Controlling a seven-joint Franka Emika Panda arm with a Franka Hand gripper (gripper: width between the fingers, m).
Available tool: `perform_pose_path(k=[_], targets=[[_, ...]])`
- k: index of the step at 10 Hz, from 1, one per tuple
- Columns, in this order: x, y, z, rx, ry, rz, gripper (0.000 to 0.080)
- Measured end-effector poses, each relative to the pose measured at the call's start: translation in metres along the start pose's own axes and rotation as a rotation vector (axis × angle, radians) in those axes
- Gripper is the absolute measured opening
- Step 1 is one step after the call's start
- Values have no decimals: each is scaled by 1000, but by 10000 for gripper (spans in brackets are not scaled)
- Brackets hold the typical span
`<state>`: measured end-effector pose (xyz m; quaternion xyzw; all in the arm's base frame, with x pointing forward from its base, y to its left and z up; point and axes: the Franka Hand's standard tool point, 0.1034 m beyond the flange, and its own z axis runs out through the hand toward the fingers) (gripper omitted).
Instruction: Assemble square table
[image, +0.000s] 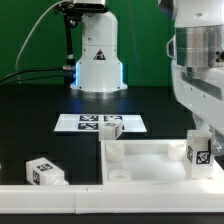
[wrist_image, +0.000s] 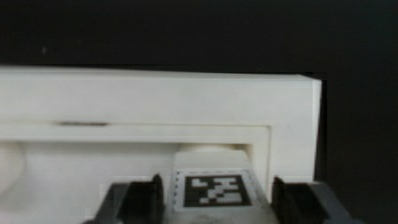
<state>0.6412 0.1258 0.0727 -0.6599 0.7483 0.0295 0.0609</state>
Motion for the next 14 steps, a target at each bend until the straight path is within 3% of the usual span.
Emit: perform_pose_path(k=[4,8,9,10,11,12,13,14], targets=[[2,-2,1,3,-4,288,287],[2,-1,1,2,-6,256,287],[1,-1,0,3,-5,236,368],[-4,-1,-7,9,-11,193,563],[-5,-3,-20,20,-22,109,623],[-7,0,-31,12,-28,89,623],[-12,7,-33,-30,-32,83,645],[-11,5,-29,-23,-31,85,645]])
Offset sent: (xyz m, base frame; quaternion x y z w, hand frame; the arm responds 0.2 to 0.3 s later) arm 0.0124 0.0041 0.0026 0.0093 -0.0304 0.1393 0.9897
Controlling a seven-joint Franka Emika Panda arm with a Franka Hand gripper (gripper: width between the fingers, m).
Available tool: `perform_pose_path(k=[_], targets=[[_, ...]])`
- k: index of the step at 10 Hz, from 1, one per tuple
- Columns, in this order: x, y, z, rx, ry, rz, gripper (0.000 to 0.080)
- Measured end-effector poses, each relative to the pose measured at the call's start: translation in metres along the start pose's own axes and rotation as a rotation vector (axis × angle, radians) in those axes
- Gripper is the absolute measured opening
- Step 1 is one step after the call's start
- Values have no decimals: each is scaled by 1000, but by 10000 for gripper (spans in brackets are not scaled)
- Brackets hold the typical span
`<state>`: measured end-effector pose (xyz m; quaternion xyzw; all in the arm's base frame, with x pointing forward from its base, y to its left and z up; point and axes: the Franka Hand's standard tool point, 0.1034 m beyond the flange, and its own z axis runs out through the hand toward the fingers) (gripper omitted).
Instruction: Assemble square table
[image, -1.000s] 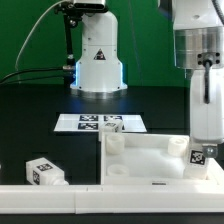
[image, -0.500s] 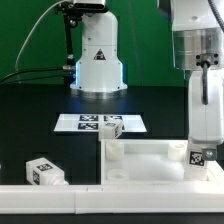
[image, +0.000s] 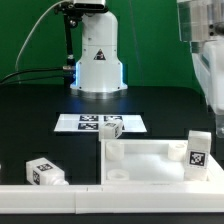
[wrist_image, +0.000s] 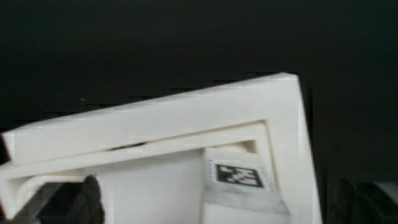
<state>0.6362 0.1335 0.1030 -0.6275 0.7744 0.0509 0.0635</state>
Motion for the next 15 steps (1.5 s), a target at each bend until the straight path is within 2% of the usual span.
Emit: perform_pose_path(k=[4,7,9,13,15], targets=[[3,3,1,-1,-1,-77,649],[24,28,-11,-28,-13,-396,649],[29,38,-12,-7,12,-530,649],[34,38,-9,-8,13,-832,649],[72,56,-1,-44,8,-1015,649]])
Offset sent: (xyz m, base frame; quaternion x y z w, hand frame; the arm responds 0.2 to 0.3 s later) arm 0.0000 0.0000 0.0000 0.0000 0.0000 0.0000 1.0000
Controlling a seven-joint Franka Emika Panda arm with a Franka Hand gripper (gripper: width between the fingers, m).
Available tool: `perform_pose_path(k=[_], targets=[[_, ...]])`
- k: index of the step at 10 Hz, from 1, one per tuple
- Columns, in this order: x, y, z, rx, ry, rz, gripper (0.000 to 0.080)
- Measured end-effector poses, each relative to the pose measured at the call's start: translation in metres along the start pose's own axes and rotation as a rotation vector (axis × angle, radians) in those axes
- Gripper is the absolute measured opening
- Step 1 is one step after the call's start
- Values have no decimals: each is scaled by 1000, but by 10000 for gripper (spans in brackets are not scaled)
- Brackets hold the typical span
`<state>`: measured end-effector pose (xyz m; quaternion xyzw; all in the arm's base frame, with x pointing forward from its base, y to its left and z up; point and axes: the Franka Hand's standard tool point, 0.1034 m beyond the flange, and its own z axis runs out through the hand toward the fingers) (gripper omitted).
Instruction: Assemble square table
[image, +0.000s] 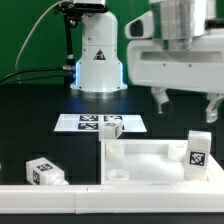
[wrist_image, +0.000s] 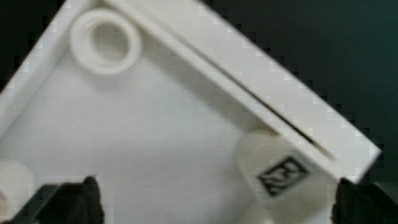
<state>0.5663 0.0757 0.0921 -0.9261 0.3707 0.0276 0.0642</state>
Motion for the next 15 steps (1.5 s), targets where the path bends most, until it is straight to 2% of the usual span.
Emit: perform_pose_path(k=[2,3,4,5,7,8,9,10,12,13,15], targets=[[9,44,7,-26,-21,-202,649],[6,52,13,-39,-8,-252,649],[-1,36,12,-34,40,-298,649],[-5,35,13,-37,29,-333,649],[-1,38,13,-42,17,-323,649],[-2,51,16,-53,-33,-353,649],[1,76,16,-77,-150,-354,649],[5,97,11,-90,-278,-357,649],[12,125,16,-113,-457,-320,649],[8,126,19,-130,-520,-309,649],[10,129,20,-150,-628,-296,649]])
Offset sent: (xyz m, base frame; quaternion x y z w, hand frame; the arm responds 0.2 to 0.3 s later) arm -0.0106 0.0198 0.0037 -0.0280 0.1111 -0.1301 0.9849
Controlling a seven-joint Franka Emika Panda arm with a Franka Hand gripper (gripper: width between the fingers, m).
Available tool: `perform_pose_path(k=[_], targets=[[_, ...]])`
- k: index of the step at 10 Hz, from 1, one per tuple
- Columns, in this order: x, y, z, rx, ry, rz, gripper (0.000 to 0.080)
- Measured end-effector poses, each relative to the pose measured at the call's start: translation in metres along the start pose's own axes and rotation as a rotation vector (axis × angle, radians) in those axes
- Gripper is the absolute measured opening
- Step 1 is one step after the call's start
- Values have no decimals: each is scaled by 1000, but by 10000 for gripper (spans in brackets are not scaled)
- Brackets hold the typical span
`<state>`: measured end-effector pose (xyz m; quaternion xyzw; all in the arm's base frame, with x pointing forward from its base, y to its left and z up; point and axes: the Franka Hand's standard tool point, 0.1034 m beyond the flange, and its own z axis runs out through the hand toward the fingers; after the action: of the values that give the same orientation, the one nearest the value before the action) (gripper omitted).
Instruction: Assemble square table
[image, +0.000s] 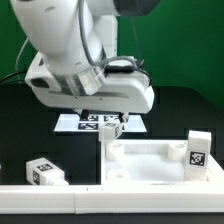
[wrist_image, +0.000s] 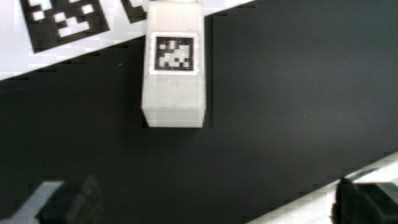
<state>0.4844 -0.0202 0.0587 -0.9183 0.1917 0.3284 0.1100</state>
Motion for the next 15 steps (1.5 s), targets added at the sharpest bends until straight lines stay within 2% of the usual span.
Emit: perform_pose_path(k=[1,2,3,4,5,8,9,11,12,15], targets=[[-5,4,5,-1,-89,7,649],[-5,9,15,14,-193,15,649],[2,14,24,17,-217,22,649],[-9,10,29,6,-267,13,649],[-12,7,33,5,-287,8,649],[-11,9,34,7,-283,11,649],[-12,8,40,8,-288,16,649],[-21,18,66,44,-342,90,649],[-21,23,68,49,-353,98,649],[-22,24,68,51,-358,100,649]])
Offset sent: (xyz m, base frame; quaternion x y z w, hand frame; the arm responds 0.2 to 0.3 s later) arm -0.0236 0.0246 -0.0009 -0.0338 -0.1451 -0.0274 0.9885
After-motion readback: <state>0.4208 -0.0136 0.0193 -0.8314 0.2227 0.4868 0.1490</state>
